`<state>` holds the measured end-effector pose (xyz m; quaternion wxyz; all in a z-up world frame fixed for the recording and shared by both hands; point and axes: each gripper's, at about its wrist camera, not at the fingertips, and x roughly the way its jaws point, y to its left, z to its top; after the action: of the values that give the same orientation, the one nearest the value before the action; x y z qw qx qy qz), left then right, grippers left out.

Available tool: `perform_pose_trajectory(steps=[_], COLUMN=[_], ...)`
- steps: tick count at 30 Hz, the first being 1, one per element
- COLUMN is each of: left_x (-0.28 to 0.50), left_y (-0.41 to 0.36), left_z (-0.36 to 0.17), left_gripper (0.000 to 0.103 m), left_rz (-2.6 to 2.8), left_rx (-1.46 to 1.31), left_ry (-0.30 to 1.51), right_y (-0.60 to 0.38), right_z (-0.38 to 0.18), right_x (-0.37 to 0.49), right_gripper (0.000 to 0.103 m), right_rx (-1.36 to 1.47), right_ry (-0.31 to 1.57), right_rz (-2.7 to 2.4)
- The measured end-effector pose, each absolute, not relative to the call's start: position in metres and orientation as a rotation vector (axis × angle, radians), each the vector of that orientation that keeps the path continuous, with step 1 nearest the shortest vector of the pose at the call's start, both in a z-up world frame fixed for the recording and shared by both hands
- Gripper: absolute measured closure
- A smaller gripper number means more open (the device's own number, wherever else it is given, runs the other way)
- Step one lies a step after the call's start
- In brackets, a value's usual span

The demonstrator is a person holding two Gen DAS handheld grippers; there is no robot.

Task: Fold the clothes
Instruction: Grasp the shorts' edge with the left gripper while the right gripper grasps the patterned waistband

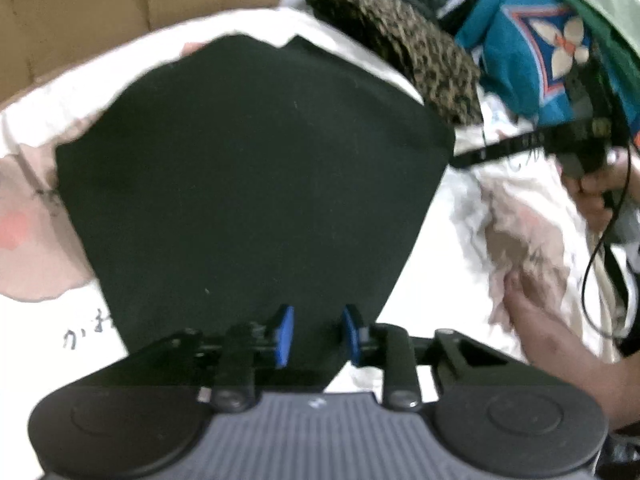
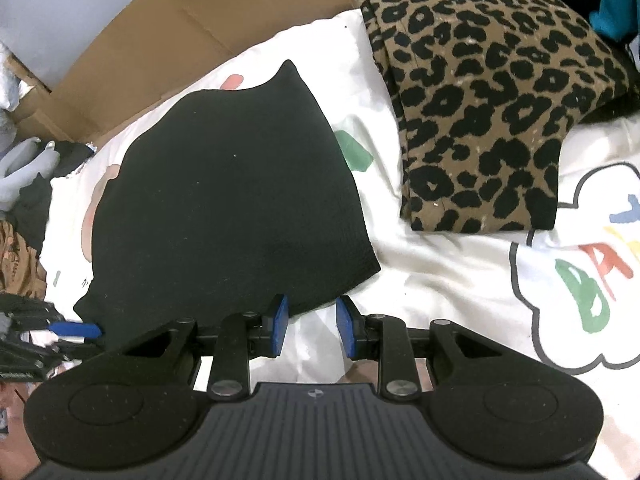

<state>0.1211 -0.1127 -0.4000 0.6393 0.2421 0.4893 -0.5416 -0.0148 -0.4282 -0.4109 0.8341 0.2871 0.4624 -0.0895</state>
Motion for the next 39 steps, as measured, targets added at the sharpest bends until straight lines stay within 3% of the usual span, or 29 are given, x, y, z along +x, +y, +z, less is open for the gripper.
perform_pose_trajectory(steps=[19,24,27,39], left_x=[0.118,0.134,0.140,0.163], left_y=[-0.080,-0.074,-0.077,-0.065], left_z=[-0.387,-0.385,-0.397,-0.431], left_gripper=[0.078,0.074,0.063,0.063], left_rz=[-1.163,-1.085,-1.040,-0.898], left_rx=[0.658,0.501,0.370,0.004], left_ry=[1.232,1.343,1.370,1.479], right_y=[-0.464,-0.467,-0.470,-0.482], right_z=[-0.447,-0.448,-0.454,-0.480], right_x=[-0.036,-0.039,-0.042,-0.049], right_gripper=[0.070,0.069,0.069,0.069], right_rx=[1.015,1.029,1.064,1.264], right_ry=[0.826,0.807,0.780,0.660], right_rz=[-0.262,-0.250,-0.250,-0.229])
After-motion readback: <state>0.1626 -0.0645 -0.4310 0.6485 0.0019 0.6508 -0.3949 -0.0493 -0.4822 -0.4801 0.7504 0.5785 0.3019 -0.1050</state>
